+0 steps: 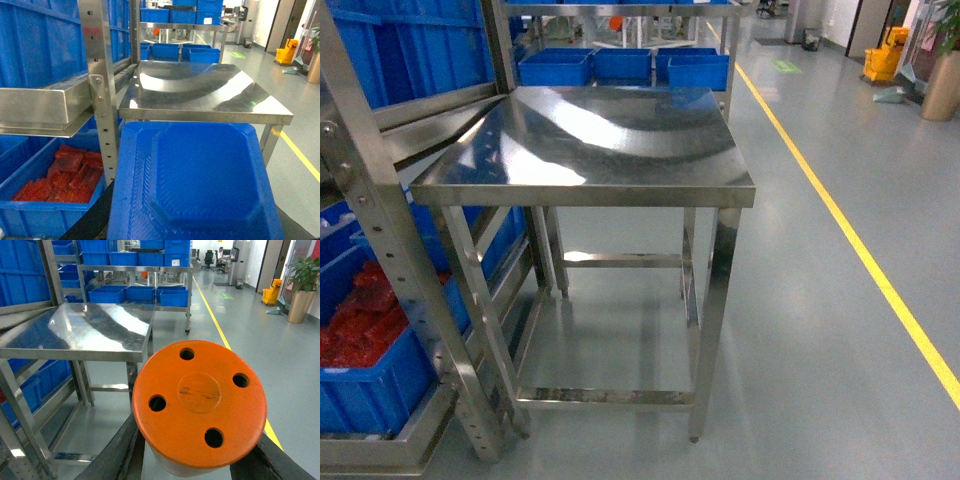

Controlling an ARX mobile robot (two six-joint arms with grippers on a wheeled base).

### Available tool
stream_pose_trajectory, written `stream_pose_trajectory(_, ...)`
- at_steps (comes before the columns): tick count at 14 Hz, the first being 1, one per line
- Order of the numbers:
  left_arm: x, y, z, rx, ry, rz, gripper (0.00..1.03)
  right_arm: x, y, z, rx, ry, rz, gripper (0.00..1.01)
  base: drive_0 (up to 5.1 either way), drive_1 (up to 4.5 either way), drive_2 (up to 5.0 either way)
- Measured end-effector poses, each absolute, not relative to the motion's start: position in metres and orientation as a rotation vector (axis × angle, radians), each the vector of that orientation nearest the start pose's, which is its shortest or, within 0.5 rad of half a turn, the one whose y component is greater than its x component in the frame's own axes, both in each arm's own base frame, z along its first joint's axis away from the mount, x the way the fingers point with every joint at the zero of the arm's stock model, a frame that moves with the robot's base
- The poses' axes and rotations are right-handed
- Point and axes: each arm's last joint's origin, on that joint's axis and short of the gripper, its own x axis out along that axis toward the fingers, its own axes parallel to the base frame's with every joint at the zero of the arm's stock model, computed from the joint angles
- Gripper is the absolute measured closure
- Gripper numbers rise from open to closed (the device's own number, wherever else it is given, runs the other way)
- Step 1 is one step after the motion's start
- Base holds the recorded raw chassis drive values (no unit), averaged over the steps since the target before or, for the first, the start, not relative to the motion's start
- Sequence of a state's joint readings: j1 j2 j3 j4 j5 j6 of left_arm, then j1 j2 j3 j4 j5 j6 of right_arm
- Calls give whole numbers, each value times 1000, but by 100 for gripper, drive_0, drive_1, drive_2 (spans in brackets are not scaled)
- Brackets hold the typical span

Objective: Sort blue parts and orange caps into right shelf containers

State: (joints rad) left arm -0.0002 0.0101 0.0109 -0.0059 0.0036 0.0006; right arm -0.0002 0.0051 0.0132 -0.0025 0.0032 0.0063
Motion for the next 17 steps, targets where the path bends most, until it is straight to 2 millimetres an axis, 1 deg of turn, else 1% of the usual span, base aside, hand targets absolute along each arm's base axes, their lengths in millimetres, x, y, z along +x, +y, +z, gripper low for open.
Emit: stream_pose_trajectory(17, 98, 0, 166, 0, 7, 0, 60, 97, 0, 167, 6, -1, -2, 60, -494, 246, 246)
